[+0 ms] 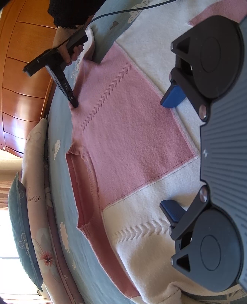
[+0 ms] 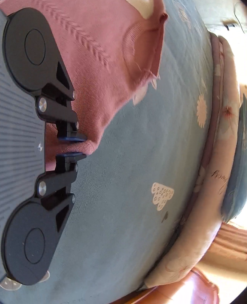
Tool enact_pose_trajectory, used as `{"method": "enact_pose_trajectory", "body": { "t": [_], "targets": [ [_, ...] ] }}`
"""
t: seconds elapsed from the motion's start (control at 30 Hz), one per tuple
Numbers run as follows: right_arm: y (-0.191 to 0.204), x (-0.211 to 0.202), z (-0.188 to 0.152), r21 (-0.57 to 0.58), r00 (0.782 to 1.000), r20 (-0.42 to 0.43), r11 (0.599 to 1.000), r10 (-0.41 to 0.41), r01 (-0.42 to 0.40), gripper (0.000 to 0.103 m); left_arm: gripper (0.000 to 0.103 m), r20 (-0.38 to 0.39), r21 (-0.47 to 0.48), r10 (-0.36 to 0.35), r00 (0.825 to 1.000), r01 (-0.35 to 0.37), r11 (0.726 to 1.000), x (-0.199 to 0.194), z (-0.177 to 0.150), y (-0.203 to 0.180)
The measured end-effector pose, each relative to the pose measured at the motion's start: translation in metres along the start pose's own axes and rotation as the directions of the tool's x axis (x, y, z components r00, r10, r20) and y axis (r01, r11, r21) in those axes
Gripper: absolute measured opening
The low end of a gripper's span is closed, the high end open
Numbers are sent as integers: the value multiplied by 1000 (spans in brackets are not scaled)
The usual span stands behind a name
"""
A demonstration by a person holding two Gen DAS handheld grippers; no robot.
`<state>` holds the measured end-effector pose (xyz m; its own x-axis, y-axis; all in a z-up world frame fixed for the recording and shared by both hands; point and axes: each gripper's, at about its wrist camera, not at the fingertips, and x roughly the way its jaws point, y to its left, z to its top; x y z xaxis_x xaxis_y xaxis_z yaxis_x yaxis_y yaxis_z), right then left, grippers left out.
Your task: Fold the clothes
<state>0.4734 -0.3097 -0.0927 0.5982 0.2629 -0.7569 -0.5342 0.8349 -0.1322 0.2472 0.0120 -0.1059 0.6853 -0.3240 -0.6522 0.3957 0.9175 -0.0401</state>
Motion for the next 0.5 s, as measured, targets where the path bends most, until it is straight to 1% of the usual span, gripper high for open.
{"method": "enact_pose_trajectory", "body": {
  "t": [0.03,0.1,0.13,0.17,0.27,0.37,0.43,0.47,0.5],
  "targets": [
    [-1,5,0,7,1000,-11,1000,0,0,15,102,1,-1,-1,1000,1,1000,0,0,0],
    [-4,-1,-4,59,1000,9,998,-25,25,24,102,1,-2,-3,1000,3,1000,0,0,0],
    [-6,-4,-6,85,999,19,996,-39,37,37,102,2,-2,-3,1000,3,1000,0,-1,1],
    [-7,-11,-7,109,998,27,992,-62,58,44,102,2,-2,-4,1000,4,1000,-1,-1,1],
    [-5,-45,-12,142,991,69,984,-116,106,44,102,2,-1,-3,1000,3,1000,0,-1,1],
    [3,-77,-27,200,992,97,978,-74,54,44,102,2,1,0,1000,0,1000,-1,-1,0],
    [9,-87,-44,233,995,92,972,-42,19,44,102,1,0,1,1000,-1,1000,0,0,0],
    [11,-88,-54,248,997,76,969,-30,11,44,102,1,0,1,1000,-1,1000,0,0,0],
    [12,-85,-64,256,998,48,967,-35,22,44,102,1,0,1,1000,-1,1000,0,0,0]
  ]
}}
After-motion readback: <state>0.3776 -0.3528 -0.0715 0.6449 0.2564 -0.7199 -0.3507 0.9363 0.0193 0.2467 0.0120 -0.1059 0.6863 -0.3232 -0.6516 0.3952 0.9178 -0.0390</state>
